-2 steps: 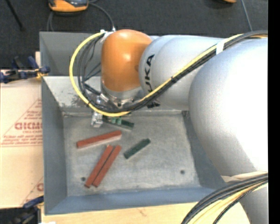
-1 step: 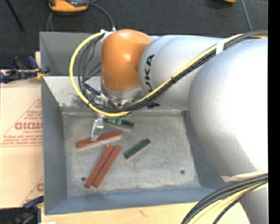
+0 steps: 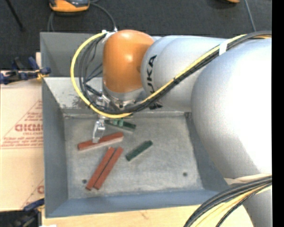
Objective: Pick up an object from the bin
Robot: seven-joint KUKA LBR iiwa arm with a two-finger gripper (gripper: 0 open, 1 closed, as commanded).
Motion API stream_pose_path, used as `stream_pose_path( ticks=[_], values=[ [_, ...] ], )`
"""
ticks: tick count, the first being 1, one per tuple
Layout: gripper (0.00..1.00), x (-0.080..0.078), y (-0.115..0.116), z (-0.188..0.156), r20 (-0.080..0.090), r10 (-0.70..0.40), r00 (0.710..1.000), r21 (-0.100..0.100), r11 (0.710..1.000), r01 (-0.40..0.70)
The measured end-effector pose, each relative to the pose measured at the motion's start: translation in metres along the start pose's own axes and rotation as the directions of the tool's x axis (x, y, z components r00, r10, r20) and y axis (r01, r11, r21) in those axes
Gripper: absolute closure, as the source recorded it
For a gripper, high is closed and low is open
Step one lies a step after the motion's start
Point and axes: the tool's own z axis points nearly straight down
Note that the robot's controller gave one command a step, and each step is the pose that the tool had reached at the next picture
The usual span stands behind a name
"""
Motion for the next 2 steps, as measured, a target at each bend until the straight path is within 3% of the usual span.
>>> stream_pose_path(
  ticks=[1,2],
  values=[
    [1.00,0.0028,-0.0351,0.0702,0.003,-0.020,1.000,-0.003,1.000,0.020],
    [1.00,0.0028,-0.0351,0.0702,0.003,-0.020,1.000,-0.003,1.000,0.020]
  ],
)
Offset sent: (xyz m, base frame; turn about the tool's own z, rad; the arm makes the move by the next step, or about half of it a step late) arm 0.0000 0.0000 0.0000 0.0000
